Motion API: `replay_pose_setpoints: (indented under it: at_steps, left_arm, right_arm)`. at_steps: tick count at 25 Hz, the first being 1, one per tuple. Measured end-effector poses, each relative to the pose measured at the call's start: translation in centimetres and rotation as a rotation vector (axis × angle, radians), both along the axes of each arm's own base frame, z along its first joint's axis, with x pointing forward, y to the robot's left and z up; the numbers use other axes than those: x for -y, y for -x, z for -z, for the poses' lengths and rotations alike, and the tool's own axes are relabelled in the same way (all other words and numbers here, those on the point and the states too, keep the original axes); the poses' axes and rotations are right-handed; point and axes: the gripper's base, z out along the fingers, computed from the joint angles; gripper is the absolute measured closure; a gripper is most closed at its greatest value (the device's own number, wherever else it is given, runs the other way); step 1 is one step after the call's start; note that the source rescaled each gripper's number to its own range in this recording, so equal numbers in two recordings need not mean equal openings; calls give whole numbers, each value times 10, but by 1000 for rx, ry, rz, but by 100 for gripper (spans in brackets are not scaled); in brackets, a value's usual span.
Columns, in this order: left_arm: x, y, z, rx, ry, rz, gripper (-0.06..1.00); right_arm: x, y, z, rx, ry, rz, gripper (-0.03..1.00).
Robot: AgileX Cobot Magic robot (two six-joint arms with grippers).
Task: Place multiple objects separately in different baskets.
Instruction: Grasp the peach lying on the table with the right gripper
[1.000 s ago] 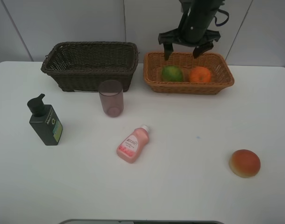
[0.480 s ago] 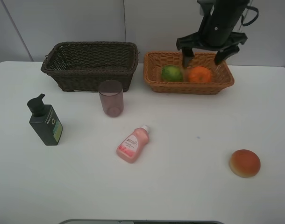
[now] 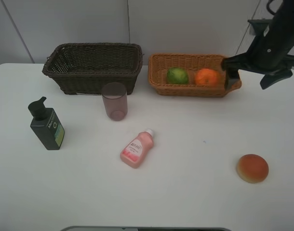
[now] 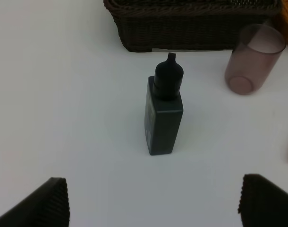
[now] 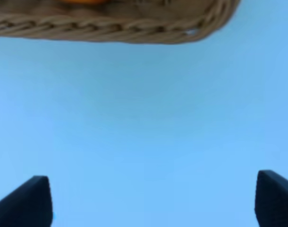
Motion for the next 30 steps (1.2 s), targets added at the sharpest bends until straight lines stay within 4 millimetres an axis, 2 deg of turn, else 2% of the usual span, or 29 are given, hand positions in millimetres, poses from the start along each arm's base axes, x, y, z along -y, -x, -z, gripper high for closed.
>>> replay_pose_setpoints:
  at_steps: [4,13,22,30]
  left_arm:
    - [0,0,0,0,0,0,2]
    - [0,0,0,0,0,0,2]
    - [0,0,0,0,0,0,2]
    - [0,0,0,0,0,0,2]
  right_arm:
    - [12,9,1,-16,5,32,12]
    - [22,34,17,-100,57,26,12]
    - [32,60,50,-216,48,80,12]
    - [30,78,71,-253,9,93,12]
